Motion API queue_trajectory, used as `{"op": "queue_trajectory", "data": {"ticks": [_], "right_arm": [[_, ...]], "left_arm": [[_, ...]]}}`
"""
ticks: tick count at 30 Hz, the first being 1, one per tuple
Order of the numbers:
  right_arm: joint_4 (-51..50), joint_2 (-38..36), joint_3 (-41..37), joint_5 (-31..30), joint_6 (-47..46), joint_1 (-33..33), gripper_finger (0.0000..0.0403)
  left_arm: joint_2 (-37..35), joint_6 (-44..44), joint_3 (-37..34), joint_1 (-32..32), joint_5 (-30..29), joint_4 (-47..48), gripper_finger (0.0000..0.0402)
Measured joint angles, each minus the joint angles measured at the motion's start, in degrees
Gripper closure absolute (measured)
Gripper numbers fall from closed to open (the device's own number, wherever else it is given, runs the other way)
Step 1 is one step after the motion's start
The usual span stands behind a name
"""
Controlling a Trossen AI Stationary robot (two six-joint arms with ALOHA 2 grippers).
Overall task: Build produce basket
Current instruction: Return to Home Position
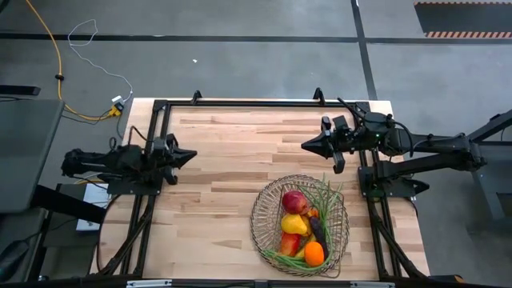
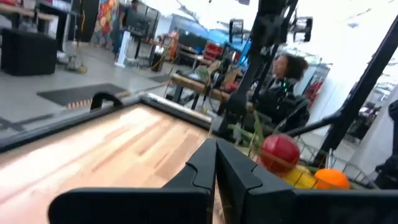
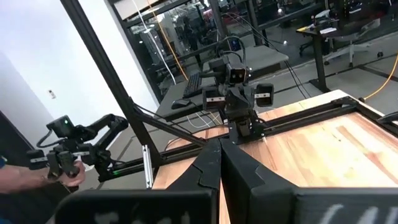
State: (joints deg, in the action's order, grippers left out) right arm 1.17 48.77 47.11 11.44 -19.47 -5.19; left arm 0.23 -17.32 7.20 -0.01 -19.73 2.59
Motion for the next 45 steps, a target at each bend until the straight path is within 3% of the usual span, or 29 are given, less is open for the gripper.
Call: {"op": "queue_trajectory", "data": {"ticks": [6,18,29,33,40,45], "right_arm": [[-0.75,0.00,0.00,0.04,-0.01,0.00,0.0403],[-1.50,0.00,0.00,3.63,-0.15,0.00,0.0403],[-11.41,-5.63,-0.74,5.70,-3.85,0.00,0.0403],[-8.67,-12.49,-7.31,5.41,-4.09,0.00,0.0403],[9.21,-25.37,-26.38,3.58,-7.86,0.00,0.0403],[16.84,-31.00,-35.44,3.56,-7.26,0.02,0.0403]], "left_arm": [[-0.07,-1.84,-6.70,1.34,1.96,-5.98,0.0401],[0.25,-0.29,-6.51,8.74,14.73,-3.82,0.0402],[0.59,1.44,-6.51,9.49,14.75,-3.78,0.0401],[0.61,1.44,-6.51,9.49,14.69,-3.76,0.0401],[0.59,1.44,-6.51,9.49,14.58,-3.77,0.0401],[0.61,1.44,-6.51,9.49,14.58,-3.78,0.0401]]}}
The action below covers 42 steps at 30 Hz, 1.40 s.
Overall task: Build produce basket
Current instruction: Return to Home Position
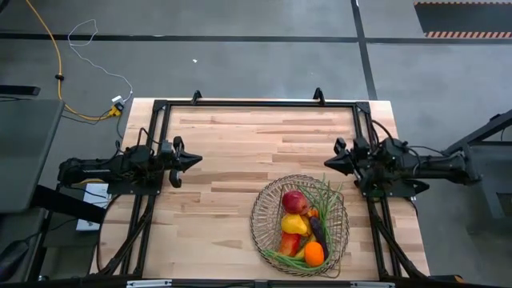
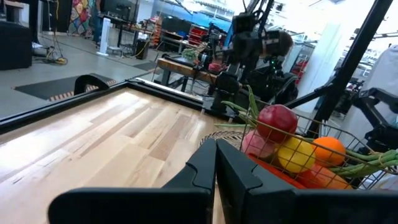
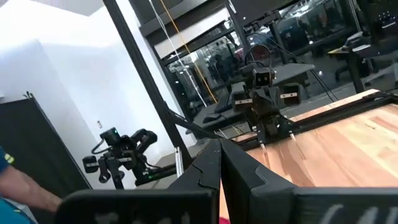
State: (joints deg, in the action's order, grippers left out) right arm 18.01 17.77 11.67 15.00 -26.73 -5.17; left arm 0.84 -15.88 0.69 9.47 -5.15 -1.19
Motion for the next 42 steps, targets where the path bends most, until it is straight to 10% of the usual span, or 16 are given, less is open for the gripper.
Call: {"op": "queue_trajectory", "data": {"ticks": [15,28,42], "right_arm": [[-6.24,-17.76,-10.47,-5.56,7.65,0.00,0.0403],[-17.85,-16.25,-10.72,-17.61,15.24,4.42,0.0403],[-17.95,-15.90,-10.70,-17.59,15.04,4.59,0.0403]], "left_arm": [[0.00,0.00,0.00,0.00,0.00,-0.02,0.0401],[0.00,0.01,0.02,-0.01,0.02,-0.04,0.0401],[0.00,0.02,0.02,0.00,0.02,-0.04,0.0401]]}}
